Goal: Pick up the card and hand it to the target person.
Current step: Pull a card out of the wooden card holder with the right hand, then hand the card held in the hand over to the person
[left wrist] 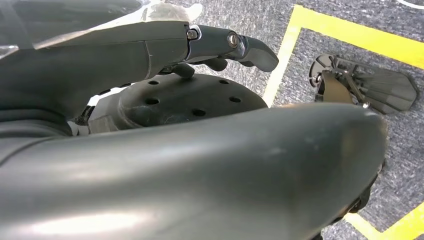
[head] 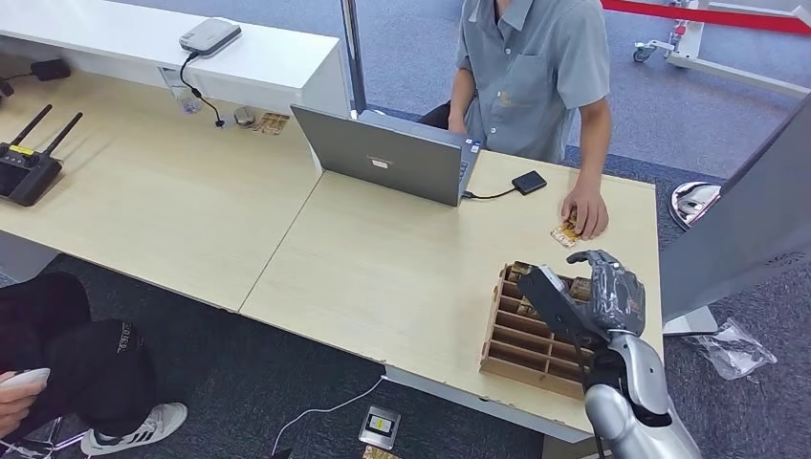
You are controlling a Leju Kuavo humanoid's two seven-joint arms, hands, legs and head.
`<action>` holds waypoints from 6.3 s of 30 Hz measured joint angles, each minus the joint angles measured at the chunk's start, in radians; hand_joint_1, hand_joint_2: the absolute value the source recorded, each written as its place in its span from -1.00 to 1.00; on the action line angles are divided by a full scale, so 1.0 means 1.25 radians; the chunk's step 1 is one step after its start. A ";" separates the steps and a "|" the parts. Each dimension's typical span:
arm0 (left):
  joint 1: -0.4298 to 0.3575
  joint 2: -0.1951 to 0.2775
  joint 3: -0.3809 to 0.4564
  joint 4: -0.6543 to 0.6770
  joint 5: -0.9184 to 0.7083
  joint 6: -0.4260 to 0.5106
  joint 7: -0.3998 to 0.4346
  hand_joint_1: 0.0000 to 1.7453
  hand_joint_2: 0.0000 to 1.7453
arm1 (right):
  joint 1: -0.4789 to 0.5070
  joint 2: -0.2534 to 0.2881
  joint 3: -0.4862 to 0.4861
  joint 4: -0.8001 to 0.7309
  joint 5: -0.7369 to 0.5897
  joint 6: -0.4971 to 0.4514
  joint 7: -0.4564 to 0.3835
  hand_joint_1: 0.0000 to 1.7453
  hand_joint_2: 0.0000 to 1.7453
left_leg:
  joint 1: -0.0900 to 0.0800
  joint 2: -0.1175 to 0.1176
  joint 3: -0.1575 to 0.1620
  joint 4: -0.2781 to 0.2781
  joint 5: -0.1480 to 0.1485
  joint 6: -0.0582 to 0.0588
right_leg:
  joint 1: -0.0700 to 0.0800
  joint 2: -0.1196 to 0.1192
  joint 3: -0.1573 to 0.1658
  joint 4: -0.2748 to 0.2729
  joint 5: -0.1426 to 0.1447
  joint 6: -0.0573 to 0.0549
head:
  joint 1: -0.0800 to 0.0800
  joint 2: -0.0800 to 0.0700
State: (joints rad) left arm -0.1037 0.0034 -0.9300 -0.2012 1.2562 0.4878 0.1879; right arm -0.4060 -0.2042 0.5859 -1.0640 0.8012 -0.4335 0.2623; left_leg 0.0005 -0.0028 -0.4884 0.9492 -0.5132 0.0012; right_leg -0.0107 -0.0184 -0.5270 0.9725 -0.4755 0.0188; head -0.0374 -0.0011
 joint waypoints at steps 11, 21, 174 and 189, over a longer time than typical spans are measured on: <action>0.000 0.009 0.000 0.000 -0.005 -0.026 -0.001 -1.00 -1.00 | 0.038 -0.023 -0.046 -0.052 0.024 0.009 0.012 -0.04 1.00 | 0.000 0.000 0.000 0.000 0.000 0.000 | 0.000 0.000 0.000 0.000 0.000 0.000 | 0.000 0.000; 0.000 0.017 0.000 0.000 -0.016 -0.060 -0.009 -1.00 -1.00 | 0.046 -0.021 -0.054 -0.074 0.064 0.042 0.008 -0.06 1.00 | 0.000 0.000 0.000 0.000 0.000 0.000 | 0.000 0.000 0.000 0.000 0.000 0.000 | 0.000 0.000; -0.003 0.058 -0.006 0.000 -0.075 -0.188 -0.039 -1.00 -1.00 | 0.070 0.016 -0.092 -0.266 0.171 -0.058 -0.119 1.00 1.00 | 0.000 0.000 -0.001 0.000 0.000 0.000 | 0.001 0.000 -0.001 0.000 0.000 -0.001 | 0.000 0.000; -0.006 0.030 -0.005 -0.001 -0.032 -0.063 -0.009 -1.00 -1.00 | -0.032 0.081 0.037 -0.206 0.077 0.021 -0.210 1.00 1.00 | 0.000 0.000 -0.002 0.000 0.000 0.000 | 0.001 0.000 -0.001 0.000 0.000 -0.001 | 0.000 0.000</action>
State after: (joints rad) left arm -0.1107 0.0409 -0.9369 -0.2019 1.2157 0.4091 0.1770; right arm -0.4457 -0.1025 0.6316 -1.3214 0.8968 -0.4075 -0.0004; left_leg 0.0009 -0.0028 -0.4904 0.9489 -0.5130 0.0007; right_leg -0.0093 -0.0184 -0.5279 0.9728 -0.4753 0.0181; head -0.0373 -0.0011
